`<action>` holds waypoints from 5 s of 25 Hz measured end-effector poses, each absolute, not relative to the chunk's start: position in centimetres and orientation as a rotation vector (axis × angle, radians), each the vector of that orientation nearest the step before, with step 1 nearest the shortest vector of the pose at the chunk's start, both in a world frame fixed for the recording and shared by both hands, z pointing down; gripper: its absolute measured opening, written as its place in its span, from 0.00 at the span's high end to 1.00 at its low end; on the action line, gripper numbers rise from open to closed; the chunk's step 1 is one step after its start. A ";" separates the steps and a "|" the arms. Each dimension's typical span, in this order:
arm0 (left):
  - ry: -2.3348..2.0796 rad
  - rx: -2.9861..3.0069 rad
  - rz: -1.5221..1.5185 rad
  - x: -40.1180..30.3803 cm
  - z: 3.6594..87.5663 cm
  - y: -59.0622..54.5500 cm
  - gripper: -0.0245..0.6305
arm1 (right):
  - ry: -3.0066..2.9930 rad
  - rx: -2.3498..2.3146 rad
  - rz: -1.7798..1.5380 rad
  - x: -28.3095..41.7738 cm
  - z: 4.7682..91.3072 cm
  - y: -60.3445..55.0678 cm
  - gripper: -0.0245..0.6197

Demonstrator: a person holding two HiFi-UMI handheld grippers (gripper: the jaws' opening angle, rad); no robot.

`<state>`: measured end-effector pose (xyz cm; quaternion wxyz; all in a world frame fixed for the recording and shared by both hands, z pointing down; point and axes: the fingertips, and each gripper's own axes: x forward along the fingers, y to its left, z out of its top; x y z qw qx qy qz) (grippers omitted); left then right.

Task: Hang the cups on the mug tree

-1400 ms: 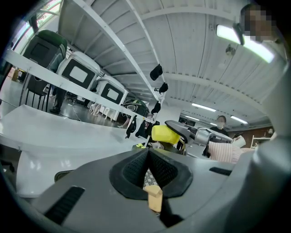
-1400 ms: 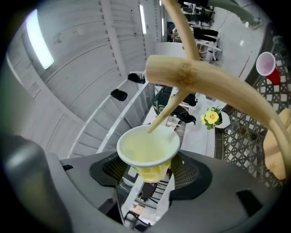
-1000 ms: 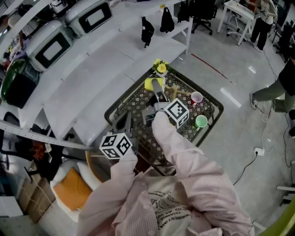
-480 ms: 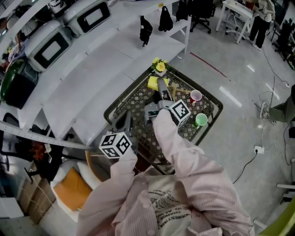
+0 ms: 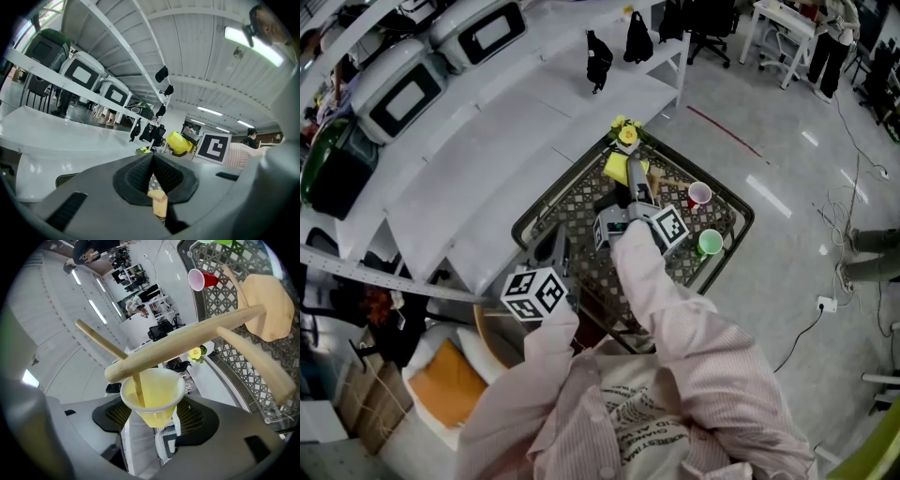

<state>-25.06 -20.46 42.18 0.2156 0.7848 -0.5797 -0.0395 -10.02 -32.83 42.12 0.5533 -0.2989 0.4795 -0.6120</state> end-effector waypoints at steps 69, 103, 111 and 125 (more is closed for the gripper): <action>-1.069 2.239 0.145 -8.4 52.1 -14.8 0.96 | 2.498 -1.309 -0.874 3.2 47.5 -16.5 0.49; -1.116 2.052 0.155 0.4 61.9 -17.3 0.96 | 2.878 -1.653 -0.822 13.5 64.6 -21.5 0.49; -1.155 2.021 0.142 0.2 62.7 -17.4 0.96 | 2.960 -1.631 -0.754 12.9 65.6 -23.1 0.49; -1.225 2.000 0.096 -0.2 61.6 -17.4 0.96 | 2.965 -1.618 -0.723 12.7 64.4 -24.3 0.49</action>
